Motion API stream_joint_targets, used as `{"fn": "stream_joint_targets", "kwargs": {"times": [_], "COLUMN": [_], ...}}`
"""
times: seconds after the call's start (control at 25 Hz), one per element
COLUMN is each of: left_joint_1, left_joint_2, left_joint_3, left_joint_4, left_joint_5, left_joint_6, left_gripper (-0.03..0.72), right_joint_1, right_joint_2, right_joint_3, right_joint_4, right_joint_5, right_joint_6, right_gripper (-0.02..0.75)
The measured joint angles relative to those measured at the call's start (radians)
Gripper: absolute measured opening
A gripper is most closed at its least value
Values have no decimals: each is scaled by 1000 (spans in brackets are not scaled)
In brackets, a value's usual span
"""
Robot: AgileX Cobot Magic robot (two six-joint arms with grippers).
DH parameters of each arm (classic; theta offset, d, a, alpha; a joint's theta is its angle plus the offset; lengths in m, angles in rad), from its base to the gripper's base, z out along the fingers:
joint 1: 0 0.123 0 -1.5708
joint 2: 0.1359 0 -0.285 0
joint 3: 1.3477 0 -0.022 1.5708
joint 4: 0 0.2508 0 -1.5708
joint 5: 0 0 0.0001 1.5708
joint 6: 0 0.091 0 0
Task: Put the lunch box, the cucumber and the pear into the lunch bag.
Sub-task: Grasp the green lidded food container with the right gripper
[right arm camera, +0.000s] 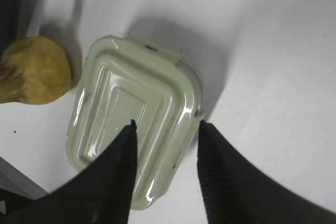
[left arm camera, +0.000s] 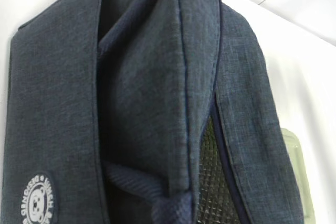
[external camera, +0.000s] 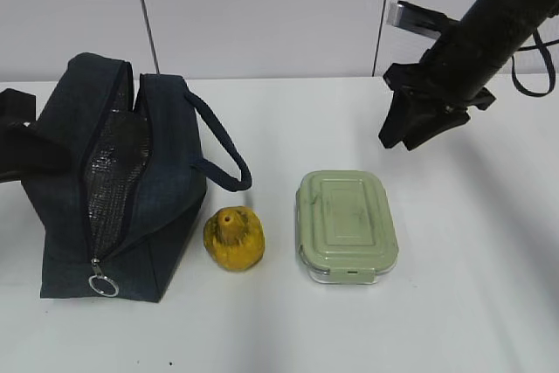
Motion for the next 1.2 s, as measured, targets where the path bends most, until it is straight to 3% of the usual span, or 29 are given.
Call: {"fn": "stream_joint_targets", "kwargs": {"times": [0.12,0.44,0.76,1.2], "left_joint_1": [0,0,0,0], "left_joint_2": [0,0,0,0], "left_joint_3": [0,0,0,0], "left_joint_4": [0,-1,-1,-1], "left_joint_5": [0,14,15,15], "left_joint_6": [0,1,1,1], "left_gripper": [-18,-18,-18,-18], "right_joint_1": [-21,-166,-175,-175], "right_joint_2": [-34,-135,-137,-139], "right_joint_3": [84,400,541,543], "right_joint_4": [67,398,508,609], "right_joint_5": [0,-6,-23,-54], "right_joint_6": [-46,-363,-598,-623], "right_gripper": [309,307,303,316]}}
